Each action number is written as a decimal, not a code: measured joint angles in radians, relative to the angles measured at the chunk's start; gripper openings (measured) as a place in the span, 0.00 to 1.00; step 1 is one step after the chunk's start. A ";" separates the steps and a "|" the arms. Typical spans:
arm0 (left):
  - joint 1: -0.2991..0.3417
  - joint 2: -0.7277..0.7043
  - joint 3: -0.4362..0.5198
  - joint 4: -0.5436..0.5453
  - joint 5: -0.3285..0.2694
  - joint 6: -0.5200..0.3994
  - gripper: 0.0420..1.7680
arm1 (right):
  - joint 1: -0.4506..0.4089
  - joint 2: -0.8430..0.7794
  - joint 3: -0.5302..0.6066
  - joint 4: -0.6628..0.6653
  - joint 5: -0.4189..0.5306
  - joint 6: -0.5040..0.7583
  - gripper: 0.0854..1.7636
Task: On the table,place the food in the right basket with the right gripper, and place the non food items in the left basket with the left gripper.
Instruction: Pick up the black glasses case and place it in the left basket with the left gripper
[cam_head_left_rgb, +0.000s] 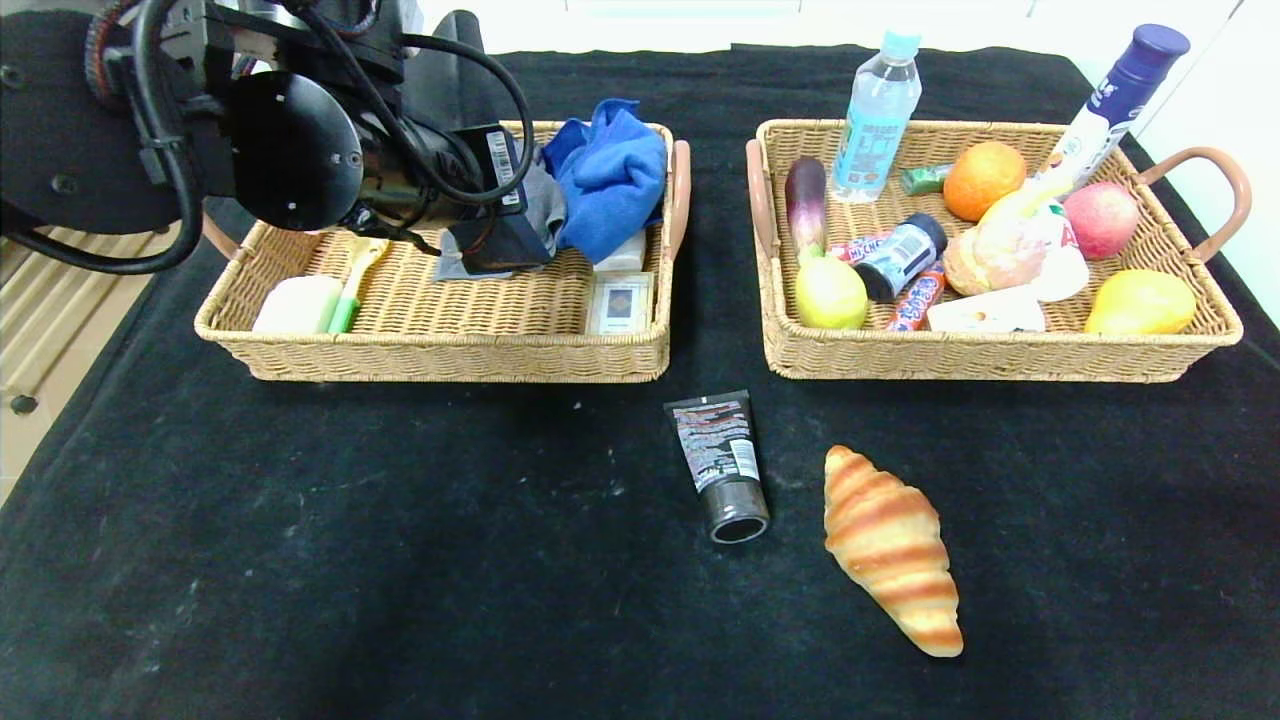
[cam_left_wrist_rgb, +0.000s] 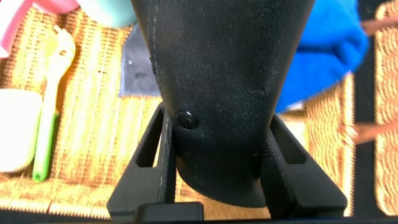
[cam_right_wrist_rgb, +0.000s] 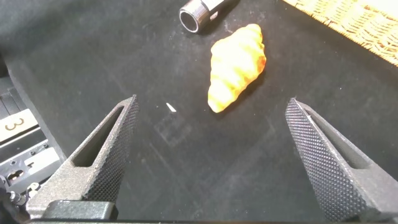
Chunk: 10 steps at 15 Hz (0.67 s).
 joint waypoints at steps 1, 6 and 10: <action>0.007 0.013 -0.001 -0.011 0.001 0.010 0.44 | -0.001 0.001 -0.002 0.000 0.000 0.001 0.97; 0.040 0.065 -0.011 -0.042 0.009 0.030 0.44 | -0.048 0.039 -0.010 -0.094 -0.002 0.057 0.97; 0.053 0.083 -0.012 -0.066 0.023 0.049 0.44 | -0.086 0.090 -0.011 -0.136 -0.002 0.111 0.97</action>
